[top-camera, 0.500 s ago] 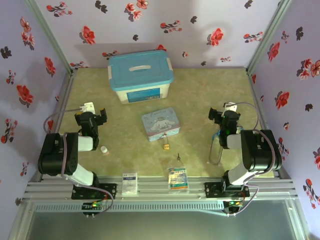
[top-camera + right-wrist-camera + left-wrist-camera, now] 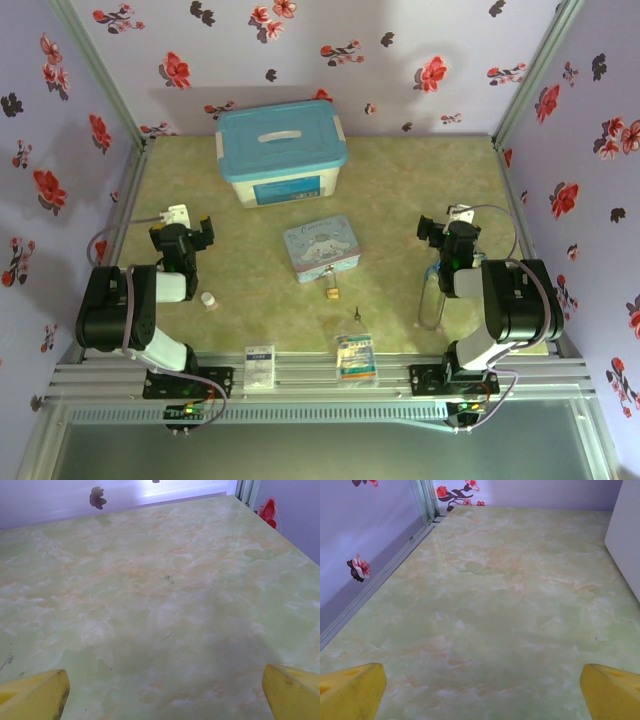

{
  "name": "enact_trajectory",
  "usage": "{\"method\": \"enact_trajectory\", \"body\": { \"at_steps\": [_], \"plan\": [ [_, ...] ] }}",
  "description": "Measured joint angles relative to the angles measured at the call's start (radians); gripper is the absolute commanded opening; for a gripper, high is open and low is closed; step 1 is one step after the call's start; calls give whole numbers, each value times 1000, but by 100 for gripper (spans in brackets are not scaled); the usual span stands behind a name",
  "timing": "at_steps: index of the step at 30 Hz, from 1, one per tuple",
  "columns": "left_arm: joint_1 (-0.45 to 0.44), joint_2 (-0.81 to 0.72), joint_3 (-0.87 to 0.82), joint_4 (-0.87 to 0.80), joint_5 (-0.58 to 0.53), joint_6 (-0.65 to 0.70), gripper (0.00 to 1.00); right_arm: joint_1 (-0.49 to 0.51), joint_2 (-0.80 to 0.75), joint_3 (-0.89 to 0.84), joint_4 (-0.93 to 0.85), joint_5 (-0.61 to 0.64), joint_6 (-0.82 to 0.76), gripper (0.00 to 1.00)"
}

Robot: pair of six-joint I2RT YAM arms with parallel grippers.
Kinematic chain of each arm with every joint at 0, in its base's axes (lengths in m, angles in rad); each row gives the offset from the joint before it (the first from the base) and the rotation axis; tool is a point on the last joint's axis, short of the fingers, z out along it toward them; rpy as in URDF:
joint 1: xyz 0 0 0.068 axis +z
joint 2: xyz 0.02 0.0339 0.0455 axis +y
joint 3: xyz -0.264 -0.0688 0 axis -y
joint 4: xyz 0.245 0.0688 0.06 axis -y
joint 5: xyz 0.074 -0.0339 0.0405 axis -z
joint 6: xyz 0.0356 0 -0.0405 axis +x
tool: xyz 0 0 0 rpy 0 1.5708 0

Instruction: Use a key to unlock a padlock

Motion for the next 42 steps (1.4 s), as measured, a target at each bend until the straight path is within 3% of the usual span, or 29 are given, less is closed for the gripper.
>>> {"method": "enact_trajectory", "body": {
  "at_steps": [21,26,33,37,42],
  "plan": [
    [0,0,0,-3,0,0,100,-4,0,0,-2,0,0,99],
    [0,-42,35,-116,0,0,100,-6,-3,8,-27,-11,0,99],
    [-1,-286,43,-252,-49,-34,100,-6,-149,155,-357,-16,19,99],
    [-2,-389,115,-418,-63,-129,100,-6,-214,277,-530,-64,74,99],
    [-19,-528,214,-662,67,-278,100,16,-309,325,-757,-156,158,99]
  ]
}}
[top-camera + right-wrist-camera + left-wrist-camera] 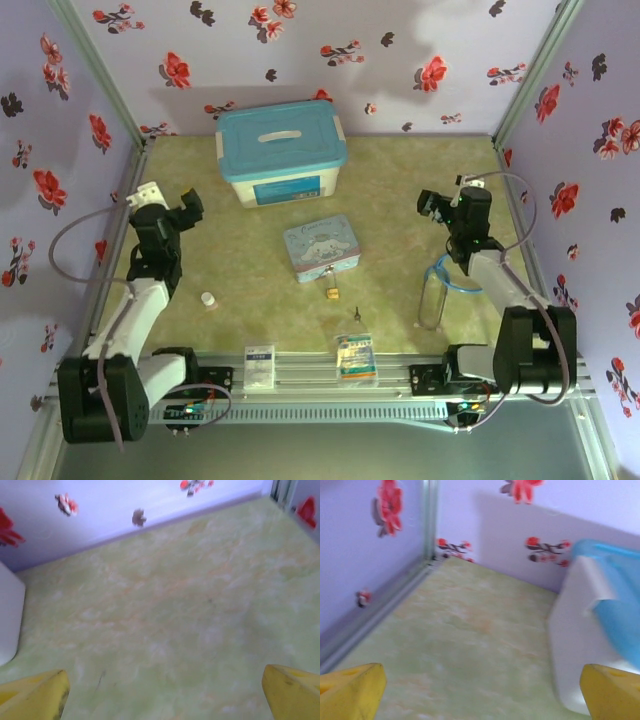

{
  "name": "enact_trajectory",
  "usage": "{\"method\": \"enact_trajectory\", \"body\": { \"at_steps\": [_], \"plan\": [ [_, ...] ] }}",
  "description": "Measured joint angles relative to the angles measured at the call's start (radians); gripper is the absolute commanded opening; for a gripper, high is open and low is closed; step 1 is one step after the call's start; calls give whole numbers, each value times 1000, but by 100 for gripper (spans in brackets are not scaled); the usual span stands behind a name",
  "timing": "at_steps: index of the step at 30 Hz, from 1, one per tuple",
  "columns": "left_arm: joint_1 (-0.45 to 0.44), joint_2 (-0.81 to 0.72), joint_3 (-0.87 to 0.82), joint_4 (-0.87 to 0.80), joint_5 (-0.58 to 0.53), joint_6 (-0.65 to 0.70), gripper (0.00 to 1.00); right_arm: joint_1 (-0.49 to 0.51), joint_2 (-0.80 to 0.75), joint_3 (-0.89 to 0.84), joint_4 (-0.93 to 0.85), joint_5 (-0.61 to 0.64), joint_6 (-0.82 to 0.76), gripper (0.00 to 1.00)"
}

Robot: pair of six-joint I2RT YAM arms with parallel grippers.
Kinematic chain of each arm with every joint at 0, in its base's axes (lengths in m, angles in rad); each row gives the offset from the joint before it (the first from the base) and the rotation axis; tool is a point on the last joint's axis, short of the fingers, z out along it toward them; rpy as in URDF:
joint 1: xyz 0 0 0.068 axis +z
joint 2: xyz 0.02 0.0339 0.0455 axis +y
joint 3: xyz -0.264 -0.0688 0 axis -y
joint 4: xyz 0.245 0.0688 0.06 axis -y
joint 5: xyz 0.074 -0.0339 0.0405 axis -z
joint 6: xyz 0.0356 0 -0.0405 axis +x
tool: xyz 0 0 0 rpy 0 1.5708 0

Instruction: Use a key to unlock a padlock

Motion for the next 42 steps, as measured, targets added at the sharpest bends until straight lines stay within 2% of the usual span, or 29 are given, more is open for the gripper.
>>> {"method": "enact_trajectory", "body": {
  "at_steps": [5,9,12,16,20,22,25,30,36,42],
  "plan": [
    [-114,-162,4,-217,110,-87,100,135,-96,8,-230,-5,40,96],
    [-209,-228,5,-339,188,-193,100,277,-156,7,-372,3,81,94],
    [-354,-230,5,-391,202,-261,100,409,-185,-8,-452,34,118,92],
    [-590,-214,6,-401,181,-329,100,601,-192,-43,-531,66,199,87],
    [-784,-111,42,-396,135,-380,100,756,-198,-70,-597,118,283,81],
    [-859,-56,49,-367,116,-413,100,805,-209,-85,-612,134,325,75],
    [-922,9,47,-323,97,-459,100,839,-218,-123,-610,141,383,67],
    [-993,97,44,-248,68,-538,99,937,-207,-164,-602,148,445,62],
    [-1030,182,21,-166,52,-619,94,991,-132,-165,-543,161,491,58],
    [-1041,187,-11,-148,8,-692,92,1018,-58,-174,-484,175,517,48]
  ]
}}
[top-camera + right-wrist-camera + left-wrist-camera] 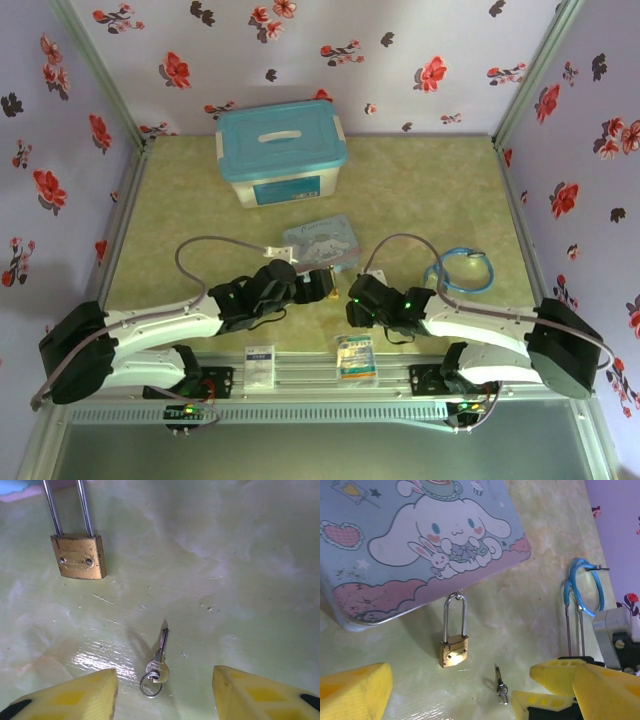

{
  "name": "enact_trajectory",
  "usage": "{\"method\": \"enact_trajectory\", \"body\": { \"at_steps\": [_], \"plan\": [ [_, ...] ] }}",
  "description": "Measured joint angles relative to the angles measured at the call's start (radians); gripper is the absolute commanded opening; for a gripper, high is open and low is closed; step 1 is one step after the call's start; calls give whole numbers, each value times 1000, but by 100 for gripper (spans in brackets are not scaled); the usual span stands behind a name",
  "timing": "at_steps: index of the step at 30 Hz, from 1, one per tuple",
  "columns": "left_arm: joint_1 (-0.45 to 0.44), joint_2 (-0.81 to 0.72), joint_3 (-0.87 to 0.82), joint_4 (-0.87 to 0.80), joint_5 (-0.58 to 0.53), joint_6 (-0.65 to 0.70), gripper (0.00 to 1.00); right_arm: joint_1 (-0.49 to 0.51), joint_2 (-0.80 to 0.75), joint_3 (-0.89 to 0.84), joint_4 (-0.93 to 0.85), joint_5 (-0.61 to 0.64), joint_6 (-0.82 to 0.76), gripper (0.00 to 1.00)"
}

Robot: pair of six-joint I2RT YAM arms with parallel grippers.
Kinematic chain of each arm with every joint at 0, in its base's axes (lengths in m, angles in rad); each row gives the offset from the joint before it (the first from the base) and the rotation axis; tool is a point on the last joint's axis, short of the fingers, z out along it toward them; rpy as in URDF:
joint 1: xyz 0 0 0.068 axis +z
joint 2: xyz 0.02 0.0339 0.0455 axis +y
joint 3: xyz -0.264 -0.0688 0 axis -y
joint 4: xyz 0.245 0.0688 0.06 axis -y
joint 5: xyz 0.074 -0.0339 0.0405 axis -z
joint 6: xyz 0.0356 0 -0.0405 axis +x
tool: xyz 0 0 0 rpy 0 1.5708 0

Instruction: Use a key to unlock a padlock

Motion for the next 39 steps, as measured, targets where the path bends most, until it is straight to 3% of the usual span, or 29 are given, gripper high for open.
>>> {"method": "enact_trajectory", "body": {
  "at_steps": [6,31,39],
  "plan": [
    [-5,0,-40,14,-30,-40,86,5,46,-15,39,9,17,44],
    [-6,0,-47,40,-37,-63,83,41,75,-58,97,70,45,23],
    [-6,1,-56,63,-41,-69,83,50,73,-73,169,45,39,4]
  ]
}}
